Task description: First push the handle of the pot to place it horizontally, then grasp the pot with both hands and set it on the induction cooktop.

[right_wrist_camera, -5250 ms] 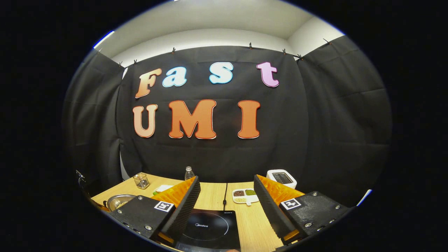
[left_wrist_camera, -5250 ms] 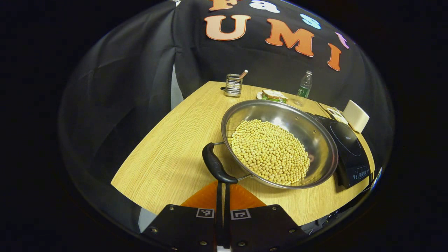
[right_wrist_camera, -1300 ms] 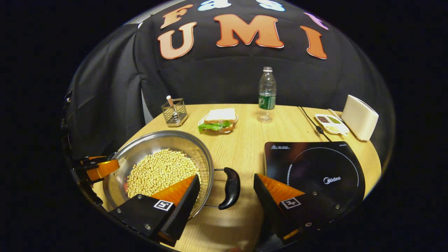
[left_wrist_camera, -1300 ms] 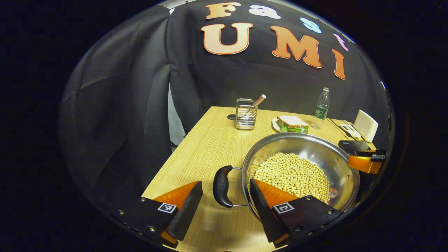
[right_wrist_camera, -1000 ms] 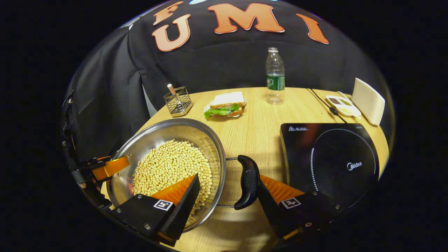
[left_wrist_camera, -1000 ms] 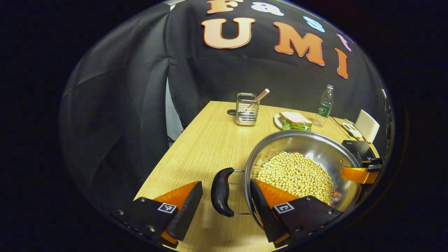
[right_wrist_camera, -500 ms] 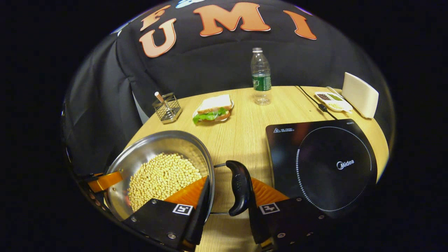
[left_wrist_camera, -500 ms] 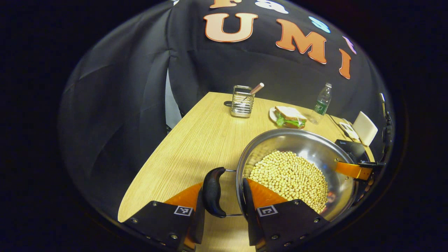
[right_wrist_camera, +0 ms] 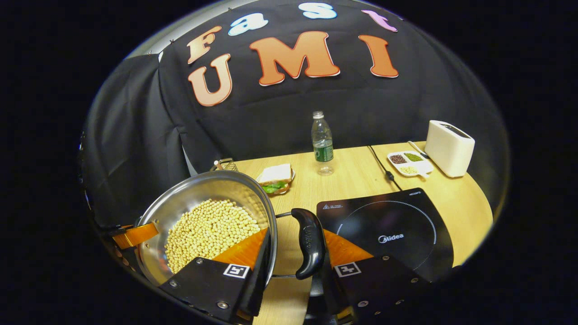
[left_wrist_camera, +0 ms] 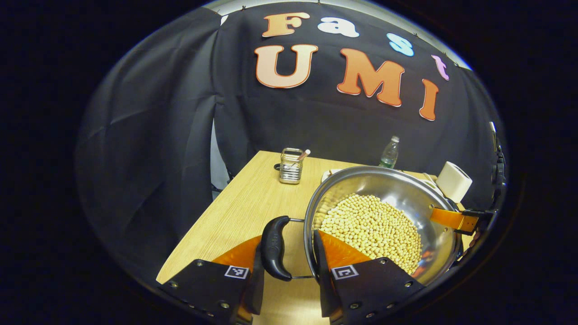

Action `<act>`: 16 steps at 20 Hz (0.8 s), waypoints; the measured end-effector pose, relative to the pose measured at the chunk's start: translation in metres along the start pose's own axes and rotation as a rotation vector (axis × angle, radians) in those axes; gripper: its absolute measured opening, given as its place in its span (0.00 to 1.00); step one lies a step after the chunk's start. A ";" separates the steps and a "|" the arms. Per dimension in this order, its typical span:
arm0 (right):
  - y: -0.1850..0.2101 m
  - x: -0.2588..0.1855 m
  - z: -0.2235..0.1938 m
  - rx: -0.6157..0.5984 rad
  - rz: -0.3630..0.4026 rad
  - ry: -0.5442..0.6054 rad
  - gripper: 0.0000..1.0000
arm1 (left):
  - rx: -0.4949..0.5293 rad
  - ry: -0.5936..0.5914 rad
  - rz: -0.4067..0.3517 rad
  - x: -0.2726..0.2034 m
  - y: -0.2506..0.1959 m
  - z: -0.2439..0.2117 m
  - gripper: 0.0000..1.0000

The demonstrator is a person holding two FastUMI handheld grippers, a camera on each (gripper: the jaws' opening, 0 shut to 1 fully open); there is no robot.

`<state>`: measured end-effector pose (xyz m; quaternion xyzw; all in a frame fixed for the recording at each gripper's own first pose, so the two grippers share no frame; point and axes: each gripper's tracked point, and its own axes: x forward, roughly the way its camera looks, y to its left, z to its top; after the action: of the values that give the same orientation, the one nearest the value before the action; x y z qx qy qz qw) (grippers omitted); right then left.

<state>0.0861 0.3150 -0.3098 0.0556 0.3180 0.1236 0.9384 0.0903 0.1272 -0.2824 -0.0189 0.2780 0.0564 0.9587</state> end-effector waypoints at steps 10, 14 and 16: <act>-0.087 -0.046 0.020 0.042 -0.077 -0.043 0.54 | 0.015 0.018 -0.109 -0.016 -0.095 0.001 0.51; -0.126 -0.054 0.022 0.062 -0.116 -0.050 0.54 | 0.021 0.036 -0.156 -0.009 -0.135 -0.004 0.51; -0.139 -0.056 0.020 0.074 -0.130 -0.050 0.54 | 0.028 0.042 -0.172 -0.004 -0.149 -0.008 0.51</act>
<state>0.0829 0.1654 -0.2867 0.0726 0.3018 0.0490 0.9493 0.1006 -0.0219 -0.2858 -0.0306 0.2960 -0.0305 0.9542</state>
